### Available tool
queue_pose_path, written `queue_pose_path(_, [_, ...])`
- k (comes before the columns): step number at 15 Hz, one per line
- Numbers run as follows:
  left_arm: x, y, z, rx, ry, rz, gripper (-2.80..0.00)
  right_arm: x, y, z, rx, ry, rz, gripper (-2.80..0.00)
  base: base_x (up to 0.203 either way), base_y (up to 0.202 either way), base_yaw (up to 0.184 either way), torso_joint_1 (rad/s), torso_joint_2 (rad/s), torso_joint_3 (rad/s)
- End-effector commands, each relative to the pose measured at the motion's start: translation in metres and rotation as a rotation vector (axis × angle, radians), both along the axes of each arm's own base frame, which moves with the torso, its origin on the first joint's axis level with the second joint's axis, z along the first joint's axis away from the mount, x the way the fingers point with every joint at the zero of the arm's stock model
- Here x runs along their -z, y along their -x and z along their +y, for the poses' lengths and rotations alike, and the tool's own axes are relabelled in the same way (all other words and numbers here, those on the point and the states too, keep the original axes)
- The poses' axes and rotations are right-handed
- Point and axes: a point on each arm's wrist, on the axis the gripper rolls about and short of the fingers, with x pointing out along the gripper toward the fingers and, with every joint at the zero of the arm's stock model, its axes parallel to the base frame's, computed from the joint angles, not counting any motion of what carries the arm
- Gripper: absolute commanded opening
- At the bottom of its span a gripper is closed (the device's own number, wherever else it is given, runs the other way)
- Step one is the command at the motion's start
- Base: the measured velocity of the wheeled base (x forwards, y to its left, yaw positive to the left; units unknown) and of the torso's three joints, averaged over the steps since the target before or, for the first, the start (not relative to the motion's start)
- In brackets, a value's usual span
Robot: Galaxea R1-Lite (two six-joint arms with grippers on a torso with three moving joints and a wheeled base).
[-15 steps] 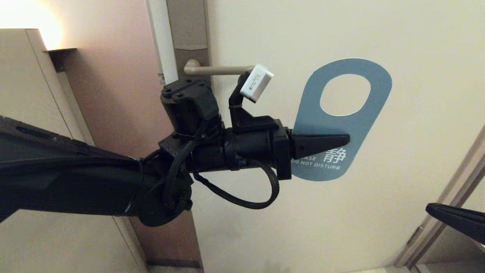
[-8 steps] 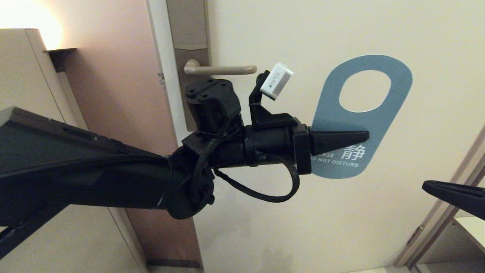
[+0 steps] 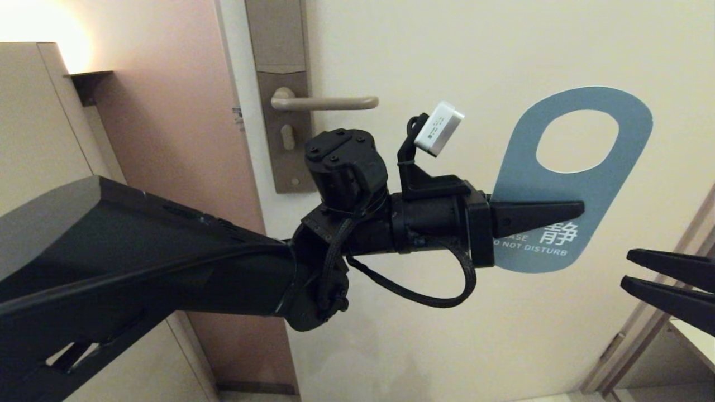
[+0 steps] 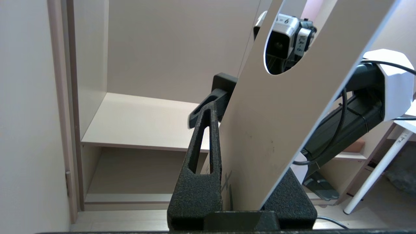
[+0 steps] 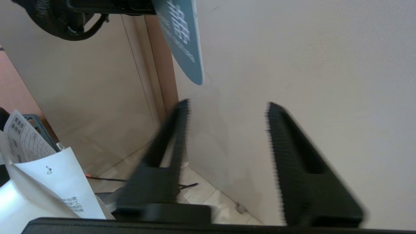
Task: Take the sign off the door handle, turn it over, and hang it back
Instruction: Hand it to the other hand
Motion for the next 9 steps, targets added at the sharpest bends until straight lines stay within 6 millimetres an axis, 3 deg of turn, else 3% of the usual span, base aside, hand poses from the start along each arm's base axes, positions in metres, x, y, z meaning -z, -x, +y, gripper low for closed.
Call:
queue_pose_path(1, [0.002,0.000,-0.001,0.005,0.002,0.000,-2.80,0.001,0.002,0.000,-0.005,0.000,-0.004,0.00,0.000,0.000,0.000,0.000,0.00,0.000])
queue_pose_path(9, [0.006,0.011,-0.015,0.060,0.024,0.030,-2.80,-0.004,0.004,0.005,-0.126,-0.026,-0.056,0.00,0.000,0.000,0.000,0.000,0.00,0.000])
